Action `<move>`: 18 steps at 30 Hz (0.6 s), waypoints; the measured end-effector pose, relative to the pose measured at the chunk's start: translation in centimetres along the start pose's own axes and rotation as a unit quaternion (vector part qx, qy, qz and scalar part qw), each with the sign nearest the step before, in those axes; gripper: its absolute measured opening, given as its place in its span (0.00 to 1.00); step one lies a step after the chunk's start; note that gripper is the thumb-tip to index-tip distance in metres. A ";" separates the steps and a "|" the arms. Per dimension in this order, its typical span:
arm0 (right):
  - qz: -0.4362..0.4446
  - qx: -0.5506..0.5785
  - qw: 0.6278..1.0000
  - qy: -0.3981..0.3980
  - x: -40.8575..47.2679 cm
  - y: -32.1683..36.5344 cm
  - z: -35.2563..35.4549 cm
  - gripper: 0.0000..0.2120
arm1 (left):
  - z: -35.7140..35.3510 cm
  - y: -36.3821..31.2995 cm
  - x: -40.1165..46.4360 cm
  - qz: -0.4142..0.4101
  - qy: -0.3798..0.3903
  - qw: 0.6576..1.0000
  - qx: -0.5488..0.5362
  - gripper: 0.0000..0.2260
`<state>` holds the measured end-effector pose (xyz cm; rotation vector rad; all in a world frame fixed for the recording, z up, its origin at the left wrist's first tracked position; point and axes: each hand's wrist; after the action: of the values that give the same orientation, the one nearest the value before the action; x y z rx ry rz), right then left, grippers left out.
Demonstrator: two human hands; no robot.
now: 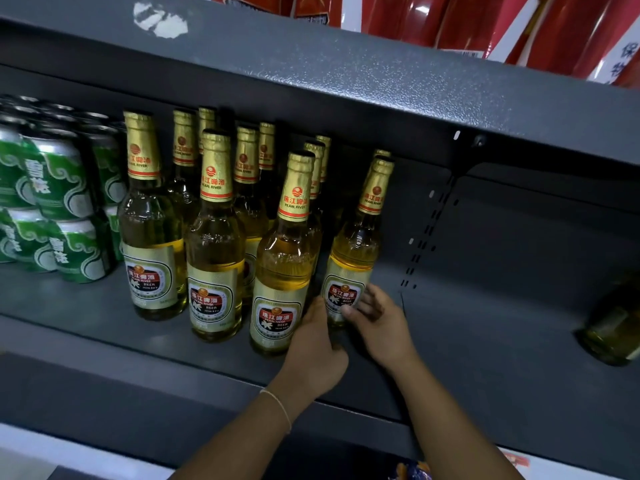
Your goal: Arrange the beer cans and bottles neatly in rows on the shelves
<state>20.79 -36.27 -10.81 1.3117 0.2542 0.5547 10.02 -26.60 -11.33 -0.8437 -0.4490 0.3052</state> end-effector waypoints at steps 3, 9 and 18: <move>0.005 0.000 1.000 -0.008 -0.1 -0.2 -0.1 0.25 | 0.1 -0.2 -0.1 -0.001 0.006 1.000 -0.004 0.36; 0.011 0.002 1.000 -0.014 -0.1 -0.4 -0.3 0.24 | 0.3 -0.5 -0.2 -0.001 0.008 1.000 -0.006 0.35; 0.019 -0.017 1.000 -0.006 -0.2 -0.5 -0.3 0.25 | 0.4 -1.1 -0.4 0.000 0.016 1.000 -0.009 0.35</move>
<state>20.62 -36.16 -11.43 1.2891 0.2085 0.5811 9.55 -27.17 -10.34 -0.8654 -0.4221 0.2884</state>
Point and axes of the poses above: each hand's wrist, its own x-axis towards the middle knuckle, its own z-axis out of the back of the hand, y = z × x, and after that the axes turned 5 degrees about -z, right-handed
